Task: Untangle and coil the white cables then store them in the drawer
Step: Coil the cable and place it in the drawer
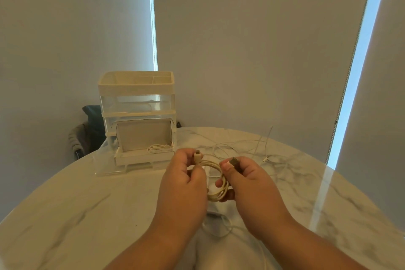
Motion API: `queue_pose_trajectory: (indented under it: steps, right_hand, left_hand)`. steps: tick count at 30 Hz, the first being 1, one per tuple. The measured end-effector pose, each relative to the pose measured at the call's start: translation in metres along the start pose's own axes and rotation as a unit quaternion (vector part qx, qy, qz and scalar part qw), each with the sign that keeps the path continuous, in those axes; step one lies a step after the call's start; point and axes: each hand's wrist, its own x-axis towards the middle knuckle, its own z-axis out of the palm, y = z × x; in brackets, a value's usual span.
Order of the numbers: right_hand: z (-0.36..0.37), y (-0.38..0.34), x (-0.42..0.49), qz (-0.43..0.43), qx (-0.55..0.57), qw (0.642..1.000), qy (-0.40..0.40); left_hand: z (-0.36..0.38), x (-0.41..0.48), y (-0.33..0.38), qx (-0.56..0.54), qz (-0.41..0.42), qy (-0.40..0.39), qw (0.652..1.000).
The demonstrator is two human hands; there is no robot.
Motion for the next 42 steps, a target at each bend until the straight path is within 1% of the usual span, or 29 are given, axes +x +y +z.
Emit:
queue_pose_trajectory:
  steps: [3,7,11,14,16,18,21,25,27,29,30,33,36,38,42]
  right_hand:
    - [-0.002,0.003,0.003,0.0,0.0,1.0,0.0]
    - [-0.003,0.004,0.005,0.009,0.042,0.999,0.004]
    - [-0.006,0.005,0.012,0.024,0.104,0.994,0.032]
    - [-0.009,0.003,0.019,0.046,0.187,0.98,0.053]
    - [-0.012,-0.001,0.02,0.053,0.239,0.968,0.05]
    - [-0.012,-0.002,0.02,0.055,0.26,0.963,0.038]
    - [-0.009,0.0,0.016,0.051,0.249,0.967,0.021]
    - [-0.007,0.001,0.014,0.038,0.232,0.972,0.017]
    - [-0.007,0.002,0.014,0.033,0.225,0.974,0.017]
    - [-0.007,0.003,0.014,0.034,0.22,0.975,0.01]
    - [-0.007,0.004,0.014,0.036,0.216,0.976,0.004]
    - [-0.009,0.008,0.014,0.023,0.166,0.986,-0.017]
    - [-0.009,0.01,0.01,0.004,0.07,0.996,-0.057]
    - [-0.009,0.009,0.007,0.004,0.037,0.996,-0.078]
    - [-0.008,0.007,0.006,0.005,0.031,0.994,-0.102]
  left_hand:
    - [-0.002,0.003,0.001,-0.031,-0.015,-0.002,0.999]
    - [-0.005,0.01,-0.003,-0.051,-0.055,-0.008,0.997]
    - [-0.012,0.018,-0.003,-0.138,-0.092,0.037,0.985]
    - [-0.016,0.023,-0.002,-0.172,-0.103,0.063,0.978]
    - [-0.017,0.023,-0.001,-0.186,-0.108,0.053,0.975]
    - [-0.016,0.022,0.0,-0.181,-0.115,0.014,0.977]
    - [-0.011,0.016,-0.001,-0.162,-0.133,-0.03,0.977]
    - [-0.008,0.015,-0.003,-0.136,-0.137,-0.021,0.981]
    - [-0.008,0.016,-0.002,-0.173,-0.184,-0.048,0.966]
    - [-0.008,0.014,0.003,-0.235,-0.232,-0.098,0.939]
    - [-0.008,0.013,0.005,-0.25,-0.235,-0.11,0.933]
    - [-0.008,0.014,0.005,-0.233,-0.197,-0.077,0.949]
    - [-0.009,0.013,0.002,-0.177,-0.167,-0.047,0.969]
    - [-0.008,0.013,0.001,-0.174,-0.167,-0.046,0.969]
    - [-0.005,0.012,0.001,-0.196,-0.176,-0.049,0.963]
